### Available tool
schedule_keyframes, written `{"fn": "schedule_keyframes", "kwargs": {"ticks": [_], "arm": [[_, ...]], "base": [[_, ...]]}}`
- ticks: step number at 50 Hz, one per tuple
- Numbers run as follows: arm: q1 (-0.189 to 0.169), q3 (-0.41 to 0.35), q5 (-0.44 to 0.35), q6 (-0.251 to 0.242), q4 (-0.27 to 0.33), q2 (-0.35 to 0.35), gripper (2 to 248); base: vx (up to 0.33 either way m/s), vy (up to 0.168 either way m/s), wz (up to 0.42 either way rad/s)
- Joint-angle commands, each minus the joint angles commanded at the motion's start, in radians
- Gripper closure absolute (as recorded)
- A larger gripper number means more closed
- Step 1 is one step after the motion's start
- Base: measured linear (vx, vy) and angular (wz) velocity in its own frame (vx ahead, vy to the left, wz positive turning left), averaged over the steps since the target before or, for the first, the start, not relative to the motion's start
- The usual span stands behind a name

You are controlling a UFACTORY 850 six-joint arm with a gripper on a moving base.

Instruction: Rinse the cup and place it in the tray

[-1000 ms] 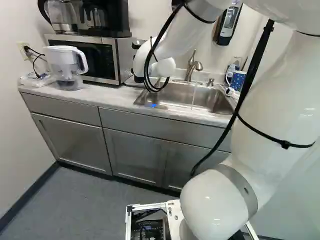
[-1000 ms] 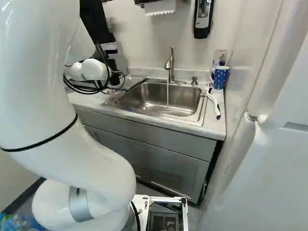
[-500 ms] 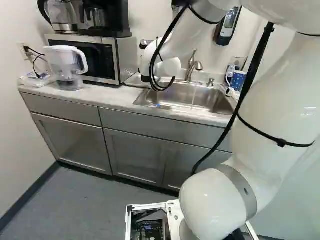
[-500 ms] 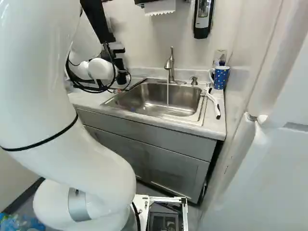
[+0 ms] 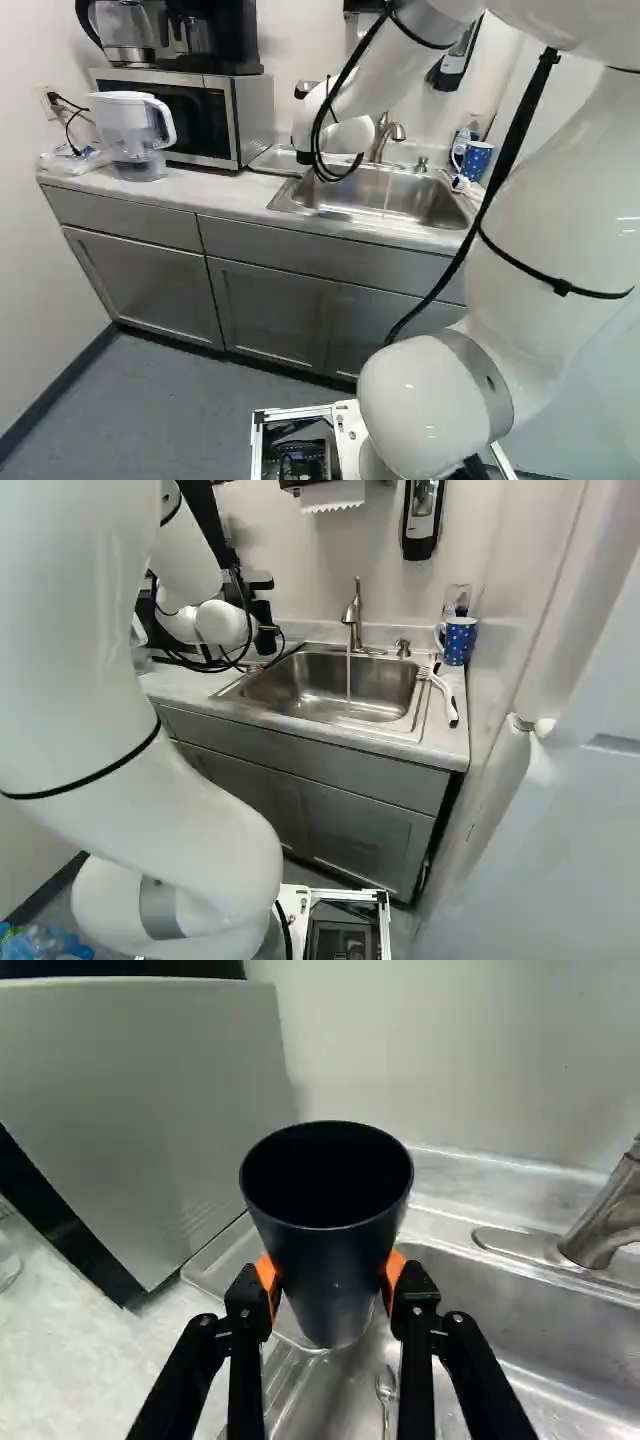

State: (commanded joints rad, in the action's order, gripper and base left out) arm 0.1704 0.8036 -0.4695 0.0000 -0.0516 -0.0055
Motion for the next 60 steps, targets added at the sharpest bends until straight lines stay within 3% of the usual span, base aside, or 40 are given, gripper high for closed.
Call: {"fn": "schedule_keyframes", "kwargs": {"ticks": [60], "arm": [[-0.167, -0.024, 0.0, 0.0, 0.0, 0.019, 129]], "base": [[0.0, 0.0, 0.0]]}}
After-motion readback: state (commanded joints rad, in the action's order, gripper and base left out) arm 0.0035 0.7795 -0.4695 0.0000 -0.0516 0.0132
